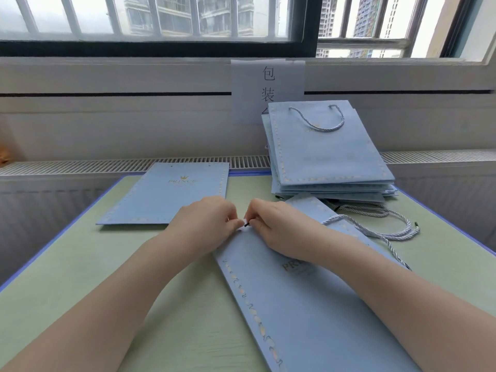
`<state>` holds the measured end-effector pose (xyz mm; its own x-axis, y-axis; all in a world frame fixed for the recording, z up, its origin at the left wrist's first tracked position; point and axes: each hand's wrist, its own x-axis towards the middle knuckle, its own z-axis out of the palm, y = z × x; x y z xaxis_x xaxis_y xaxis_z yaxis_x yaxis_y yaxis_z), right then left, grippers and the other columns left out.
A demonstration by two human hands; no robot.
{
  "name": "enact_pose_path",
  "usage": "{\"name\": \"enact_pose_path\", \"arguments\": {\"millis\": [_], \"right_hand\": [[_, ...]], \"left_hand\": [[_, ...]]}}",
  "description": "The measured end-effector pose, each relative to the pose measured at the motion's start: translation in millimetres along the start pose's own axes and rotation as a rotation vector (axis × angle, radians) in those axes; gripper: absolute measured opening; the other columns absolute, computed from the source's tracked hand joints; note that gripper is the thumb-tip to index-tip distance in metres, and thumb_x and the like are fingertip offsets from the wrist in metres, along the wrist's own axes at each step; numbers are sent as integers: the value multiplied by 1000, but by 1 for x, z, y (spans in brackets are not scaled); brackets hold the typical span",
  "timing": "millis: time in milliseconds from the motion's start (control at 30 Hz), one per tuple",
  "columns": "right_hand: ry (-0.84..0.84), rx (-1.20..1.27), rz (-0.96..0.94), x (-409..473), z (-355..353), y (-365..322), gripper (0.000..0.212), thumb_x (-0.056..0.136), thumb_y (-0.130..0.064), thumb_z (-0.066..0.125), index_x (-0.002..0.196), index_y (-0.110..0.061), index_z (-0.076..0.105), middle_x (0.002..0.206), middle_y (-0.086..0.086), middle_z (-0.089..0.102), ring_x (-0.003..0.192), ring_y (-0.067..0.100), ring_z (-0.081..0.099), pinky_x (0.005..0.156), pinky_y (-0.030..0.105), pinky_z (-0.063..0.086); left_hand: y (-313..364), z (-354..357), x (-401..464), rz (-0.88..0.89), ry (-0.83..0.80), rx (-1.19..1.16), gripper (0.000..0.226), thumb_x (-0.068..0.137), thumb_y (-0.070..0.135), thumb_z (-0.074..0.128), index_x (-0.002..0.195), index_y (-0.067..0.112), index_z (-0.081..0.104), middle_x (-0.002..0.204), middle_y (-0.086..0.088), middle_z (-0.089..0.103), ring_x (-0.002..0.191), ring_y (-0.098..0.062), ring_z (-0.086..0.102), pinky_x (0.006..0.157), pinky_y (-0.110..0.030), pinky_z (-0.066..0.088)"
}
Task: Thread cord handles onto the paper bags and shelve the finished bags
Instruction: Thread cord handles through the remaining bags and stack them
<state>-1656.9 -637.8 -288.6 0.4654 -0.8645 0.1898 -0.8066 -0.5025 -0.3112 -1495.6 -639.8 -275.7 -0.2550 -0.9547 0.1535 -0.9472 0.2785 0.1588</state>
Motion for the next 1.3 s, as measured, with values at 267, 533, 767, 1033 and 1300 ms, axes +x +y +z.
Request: {"name": "enact_pose_path", "arguments": {"millis": [267, 533, 767, 1033, 1300], "right_hand": [[477, -60, -250, 2, 4, -6, 29, 89, -25, 37, 86, -6, 59, 88, 9, 60, 79, 30, 56, 63, 40, 48], [503, -237, -264, 3, 7, -6, 15, 73, 2, 70, 81, -9, 64, 71, 4, 53, 62, 26, 53, 42, 39, 47], [528, 68, -353, 2, 8, -13, 15, 85, -7, 57, 91, -7, 70, 77, 7, 59, 64, 12, 43, 56, 24, 38], [578, 191, -309, -1, 4, -17, 16, 86, -14, 55, 93, -6, 67, 83, 5, 68, 74, 23, 62, 62, 43, 52], [660, 81, -312, 1, -1, -19, 12, 85, -15, 58, 80, -4, 62, 73, 5, 63, 66, 25, 57, 56, 40, 49]], "left_hand": [[1, -13, 2, -33, 79, -699, 18, 90, 29, 61, 81, 13, 60, 74, 2, 62, 63, -8, 54, 56, -20, 39], [-16, -32, -6, -85, -319, -821, 9, 90, 10, 60, 92, 9, 68, 91, -6, 70, 81, -15, 63, 72, -23, 46], [-7, -24, -5, -123, -208, -888, 23, 63, 23, 59, 82, 11, 64, 90, -11, 65, 83, -18, 56, 73, -26, 38], [-11, -31, -5, -268, -253, -1103, 11, 90, 11, 56, 83, 4, 61, 73, -9, 59, 56, -17, 58, 51, -21, 46], [-8, -32, -5, -171, -149, -1108, 22, 92, 23, 57, 79, 8, 67, 74, -10, 65, 60, -20, 58, 56, -24, 48]]}}
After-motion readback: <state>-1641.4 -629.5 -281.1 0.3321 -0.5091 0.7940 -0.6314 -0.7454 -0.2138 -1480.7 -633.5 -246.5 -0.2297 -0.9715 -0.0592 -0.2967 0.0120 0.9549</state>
